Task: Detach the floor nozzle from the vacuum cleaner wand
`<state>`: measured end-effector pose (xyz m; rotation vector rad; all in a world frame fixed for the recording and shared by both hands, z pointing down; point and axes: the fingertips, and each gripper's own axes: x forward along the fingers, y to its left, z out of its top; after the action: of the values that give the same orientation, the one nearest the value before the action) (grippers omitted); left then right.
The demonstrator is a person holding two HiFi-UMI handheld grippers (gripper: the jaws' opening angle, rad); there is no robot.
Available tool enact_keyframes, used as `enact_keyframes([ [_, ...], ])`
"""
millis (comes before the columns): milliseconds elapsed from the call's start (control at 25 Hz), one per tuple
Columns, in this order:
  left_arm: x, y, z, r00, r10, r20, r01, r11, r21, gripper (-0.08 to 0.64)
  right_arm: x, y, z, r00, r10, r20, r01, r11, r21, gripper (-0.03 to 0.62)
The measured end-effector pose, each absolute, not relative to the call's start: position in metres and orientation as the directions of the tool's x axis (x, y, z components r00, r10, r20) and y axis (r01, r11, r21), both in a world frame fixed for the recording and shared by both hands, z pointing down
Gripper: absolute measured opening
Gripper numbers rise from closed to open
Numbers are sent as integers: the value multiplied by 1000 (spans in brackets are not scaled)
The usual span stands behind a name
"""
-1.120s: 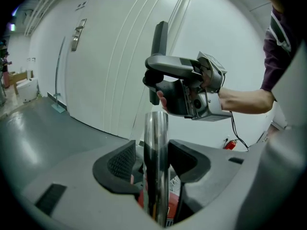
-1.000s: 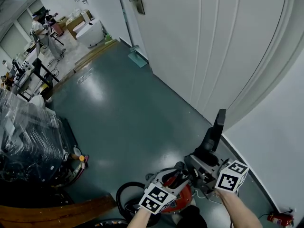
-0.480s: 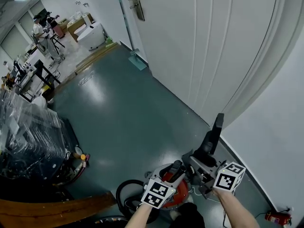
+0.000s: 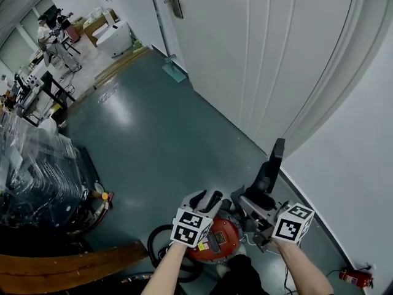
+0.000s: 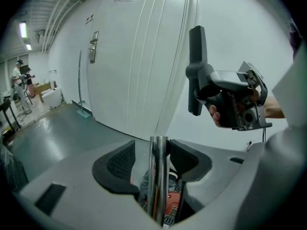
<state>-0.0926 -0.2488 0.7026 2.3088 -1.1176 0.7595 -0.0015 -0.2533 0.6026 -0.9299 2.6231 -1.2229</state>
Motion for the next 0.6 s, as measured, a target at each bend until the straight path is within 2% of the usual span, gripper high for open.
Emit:
enact_keyframes([
  [360, -80, -236, 682, 591, -517, 620, -771, -588, 245, 229, -14, -255, 586, -831, -535, 151, -460, 509, -727, 189],
  [600, -79, -237, 644, 595, -552, 585, -783, -561, 268, 229, -17, -255, 559, -842, -520, 144, -446, 519, -729, 189],
])
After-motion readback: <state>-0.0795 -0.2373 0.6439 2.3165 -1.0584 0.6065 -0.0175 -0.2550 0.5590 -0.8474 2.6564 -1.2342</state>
